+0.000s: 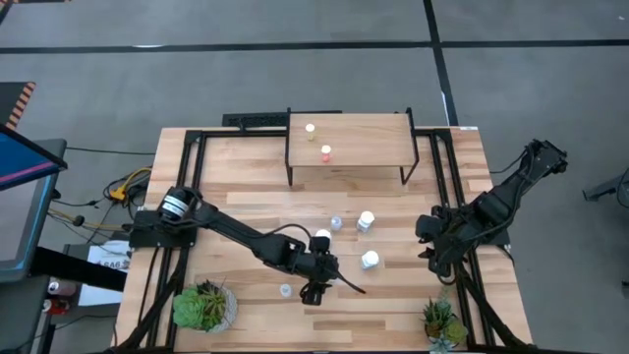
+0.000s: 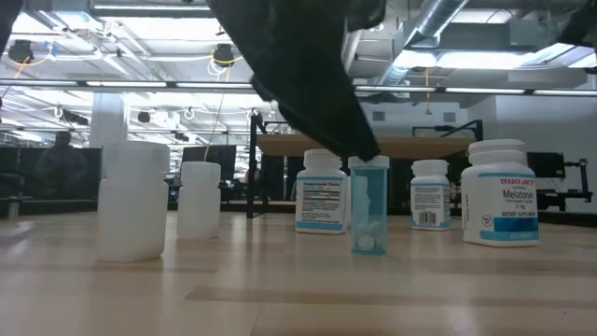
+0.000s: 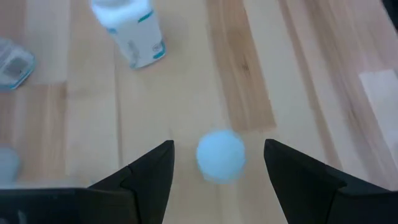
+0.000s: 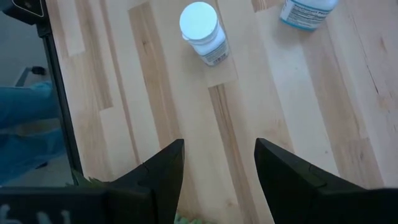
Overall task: Pick and place medicine bottles onto shelf by color
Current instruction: Put the blue pill bottle on the shelf
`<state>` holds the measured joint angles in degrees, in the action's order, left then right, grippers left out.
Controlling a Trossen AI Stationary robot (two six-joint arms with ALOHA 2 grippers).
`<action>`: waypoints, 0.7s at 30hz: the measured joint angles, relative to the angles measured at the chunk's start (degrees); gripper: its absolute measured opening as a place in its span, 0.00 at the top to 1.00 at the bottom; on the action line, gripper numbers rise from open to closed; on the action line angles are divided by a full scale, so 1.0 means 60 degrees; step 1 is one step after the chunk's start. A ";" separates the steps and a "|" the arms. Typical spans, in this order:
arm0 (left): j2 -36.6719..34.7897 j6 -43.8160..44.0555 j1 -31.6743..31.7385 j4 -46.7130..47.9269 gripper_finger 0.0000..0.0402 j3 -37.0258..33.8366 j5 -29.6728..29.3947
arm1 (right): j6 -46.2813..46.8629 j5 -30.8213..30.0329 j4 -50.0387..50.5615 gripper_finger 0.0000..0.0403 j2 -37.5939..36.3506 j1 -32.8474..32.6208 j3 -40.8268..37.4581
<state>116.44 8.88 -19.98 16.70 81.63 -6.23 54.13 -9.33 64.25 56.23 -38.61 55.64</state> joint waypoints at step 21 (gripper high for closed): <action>0.0320 0.0233 0.0003 -0.0325 0.56 0.0003 -0.0221 | -0.0106 0.0002 0.0050 0.46 -0.0004 0.0000 0.0000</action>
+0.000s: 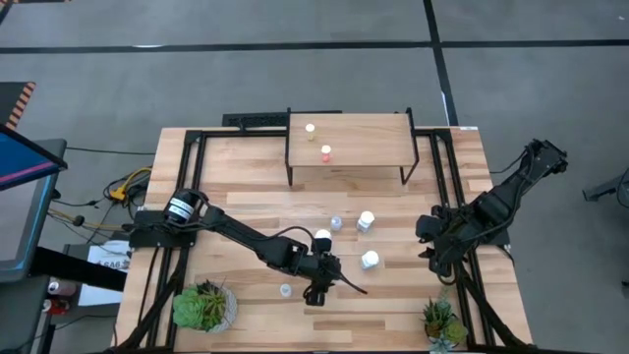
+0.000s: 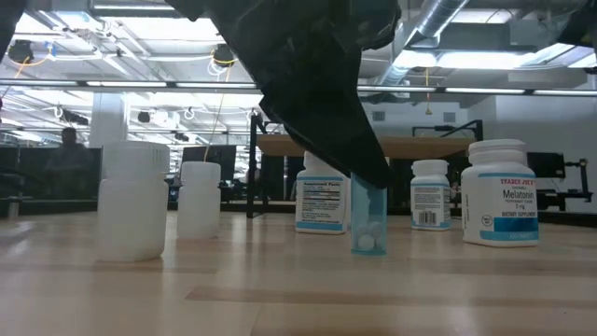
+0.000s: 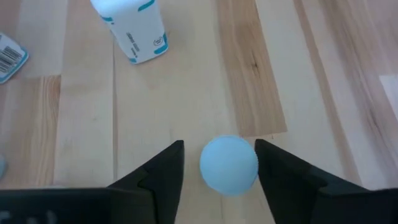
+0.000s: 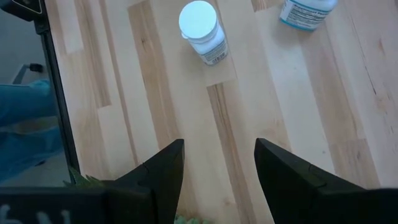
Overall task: Pick and place medicine bottles onto shelf by color
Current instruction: Put the blue pill bottle on the shelf
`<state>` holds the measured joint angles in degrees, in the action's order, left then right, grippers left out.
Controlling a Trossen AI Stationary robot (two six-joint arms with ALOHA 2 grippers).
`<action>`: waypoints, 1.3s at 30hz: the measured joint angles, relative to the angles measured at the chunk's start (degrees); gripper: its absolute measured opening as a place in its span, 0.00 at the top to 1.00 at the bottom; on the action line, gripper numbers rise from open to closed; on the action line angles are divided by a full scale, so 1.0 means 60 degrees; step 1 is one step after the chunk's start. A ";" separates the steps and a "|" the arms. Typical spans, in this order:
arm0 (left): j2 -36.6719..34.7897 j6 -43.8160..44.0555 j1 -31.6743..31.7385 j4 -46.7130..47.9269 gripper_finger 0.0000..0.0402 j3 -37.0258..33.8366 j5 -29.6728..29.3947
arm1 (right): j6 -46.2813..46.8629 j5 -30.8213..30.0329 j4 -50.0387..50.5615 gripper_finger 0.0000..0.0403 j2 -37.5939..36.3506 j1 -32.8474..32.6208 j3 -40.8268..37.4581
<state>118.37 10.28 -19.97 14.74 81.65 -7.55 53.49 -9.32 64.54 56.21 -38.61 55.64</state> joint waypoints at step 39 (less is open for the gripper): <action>-0.0717 -0.5402 0.6085 1.1705 0.80 0.8440 0.2085 | 0.0018 -0.0578 -0.0118 0.46 0.0004 0.0021 0.0000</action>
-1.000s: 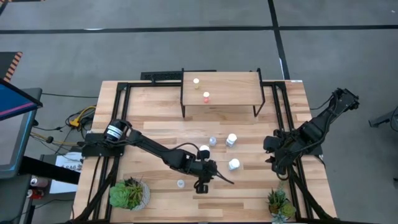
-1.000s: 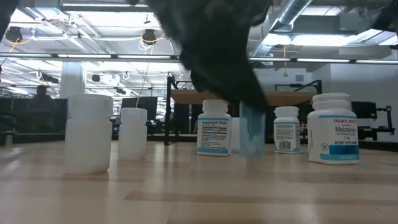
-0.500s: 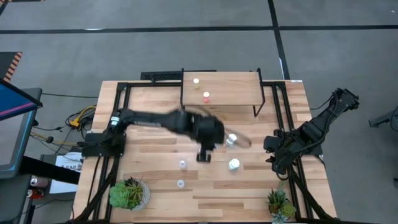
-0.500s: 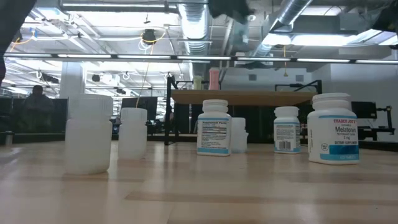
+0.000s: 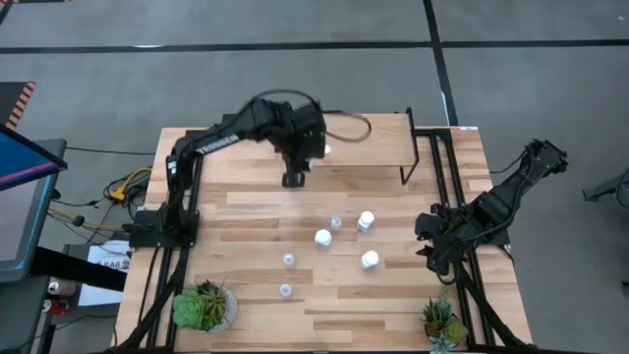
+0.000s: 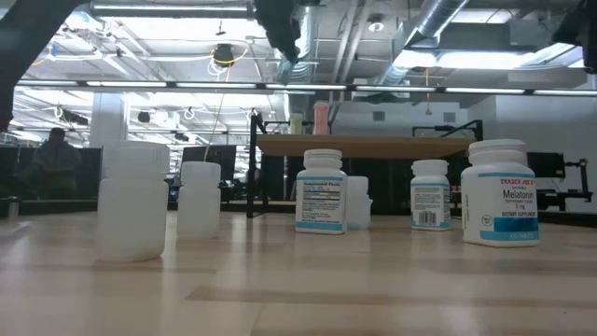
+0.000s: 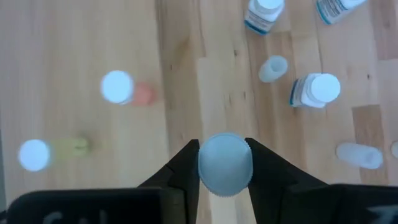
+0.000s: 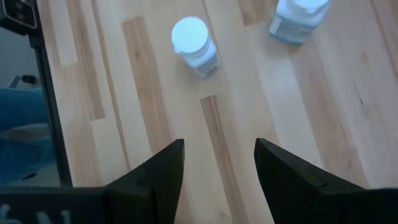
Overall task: Pick and place medicine bottles onto shelf by color
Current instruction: Put the blue pill bottle on the shelf
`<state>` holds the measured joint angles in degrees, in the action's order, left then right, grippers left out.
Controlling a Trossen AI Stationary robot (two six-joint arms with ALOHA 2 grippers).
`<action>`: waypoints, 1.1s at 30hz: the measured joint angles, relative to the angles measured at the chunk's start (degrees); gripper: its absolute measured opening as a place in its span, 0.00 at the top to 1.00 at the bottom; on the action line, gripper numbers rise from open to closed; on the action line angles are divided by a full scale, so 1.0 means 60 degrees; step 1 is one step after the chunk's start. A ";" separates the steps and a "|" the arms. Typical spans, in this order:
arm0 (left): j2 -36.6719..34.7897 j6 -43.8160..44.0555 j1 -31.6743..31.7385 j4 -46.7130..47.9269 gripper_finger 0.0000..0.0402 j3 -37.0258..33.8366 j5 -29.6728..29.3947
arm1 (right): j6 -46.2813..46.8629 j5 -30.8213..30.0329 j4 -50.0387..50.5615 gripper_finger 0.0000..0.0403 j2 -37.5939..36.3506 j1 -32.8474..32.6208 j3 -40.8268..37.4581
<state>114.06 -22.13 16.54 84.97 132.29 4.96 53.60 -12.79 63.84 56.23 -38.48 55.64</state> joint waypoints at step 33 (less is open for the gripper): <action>0.0040 -0.2603 0.2312 -0.2993 0.80 -0.2733 0.1818 | 0.0562 -0.0391 -0.0587 0.46 0.0000 0.2298 0.0000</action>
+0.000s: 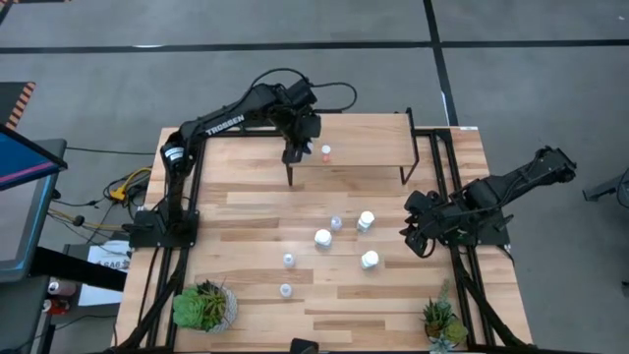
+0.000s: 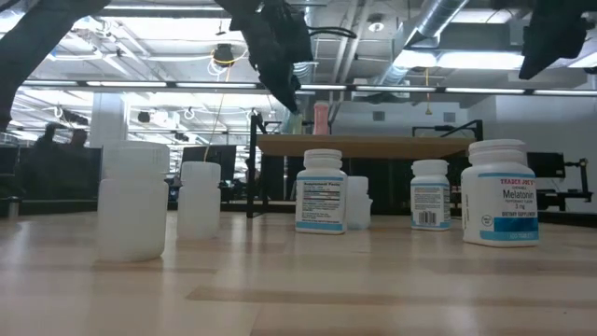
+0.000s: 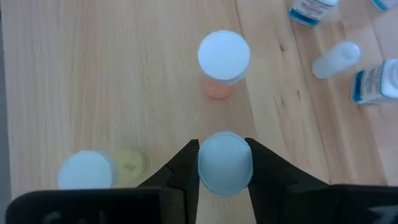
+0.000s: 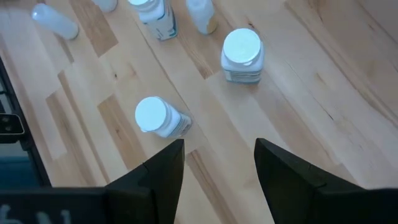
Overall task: Pick and place medicine bottles onto shelf by color
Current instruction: Put the blue pill bottle on the shelf
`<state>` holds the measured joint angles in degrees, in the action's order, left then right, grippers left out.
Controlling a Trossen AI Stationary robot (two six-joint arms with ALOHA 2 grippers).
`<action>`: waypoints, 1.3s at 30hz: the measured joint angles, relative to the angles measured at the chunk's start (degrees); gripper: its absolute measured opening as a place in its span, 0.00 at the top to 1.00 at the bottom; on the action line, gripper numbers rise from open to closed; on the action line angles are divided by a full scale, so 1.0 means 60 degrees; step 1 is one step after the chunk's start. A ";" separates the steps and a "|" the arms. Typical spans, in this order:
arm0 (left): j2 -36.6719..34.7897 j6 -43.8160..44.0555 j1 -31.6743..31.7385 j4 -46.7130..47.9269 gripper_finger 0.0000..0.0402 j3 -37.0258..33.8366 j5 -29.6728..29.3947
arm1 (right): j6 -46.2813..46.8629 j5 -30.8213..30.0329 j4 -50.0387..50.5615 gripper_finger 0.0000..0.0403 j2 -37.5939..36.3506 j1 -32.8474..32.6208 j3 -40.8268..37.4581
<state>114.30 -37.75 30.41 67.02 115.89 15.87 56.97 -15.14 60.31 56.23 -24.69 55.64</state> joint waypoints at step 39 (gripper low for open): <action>0.0004 -0.0107 -0.0054 -0.0679 0.55 -0.0116 -0.0380 | 0.0004 0.0033 -0.0069 0.46 0.0000 0.0012 0.0000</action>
<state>114.32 -38.39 30.09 62.95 115.20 13.59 56.99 -14.94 59.90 56.23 -24.62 55.64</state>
